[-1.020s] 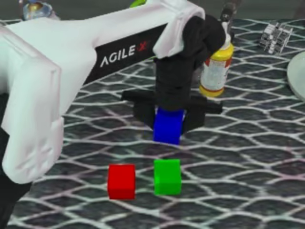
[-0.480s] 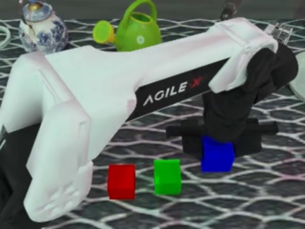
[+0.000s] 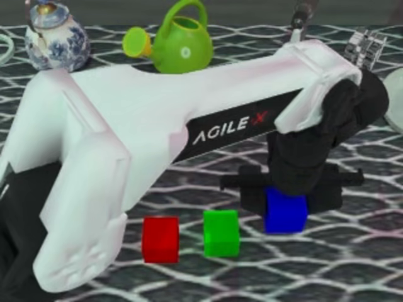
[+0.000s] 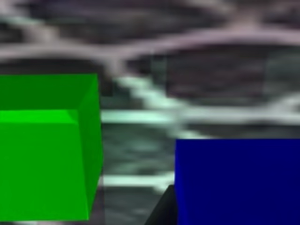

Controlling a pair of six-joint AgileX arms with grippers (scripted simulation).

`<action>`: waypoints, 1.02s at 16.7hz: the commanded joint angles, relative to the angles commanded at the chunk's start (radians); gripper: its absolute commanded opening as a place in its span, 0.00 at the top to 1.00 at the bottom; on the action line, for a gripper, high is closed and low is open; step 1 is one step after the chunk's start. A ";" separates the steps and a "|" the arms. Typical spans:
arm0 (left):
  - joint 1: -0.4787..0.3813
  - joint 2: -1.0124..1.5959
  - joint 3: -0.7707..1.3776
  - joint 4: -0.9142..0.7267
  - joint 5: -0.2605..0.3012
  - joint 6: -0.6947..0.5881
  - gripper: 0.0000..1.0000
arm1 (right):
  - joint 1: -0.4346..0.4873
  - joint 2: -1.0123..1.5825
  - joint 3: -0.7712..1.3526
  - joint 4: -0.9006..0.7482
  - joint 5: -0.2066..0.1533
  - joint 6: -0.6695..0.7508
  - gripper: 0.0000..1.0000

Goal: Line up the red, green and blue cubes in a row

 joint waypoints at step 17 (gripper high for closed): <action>-0.001 0.028 -0.147 0.178 -0.002 -0.002 0.40 | 0.000 0.000 0.000 0.000 0.000 0.000 0.00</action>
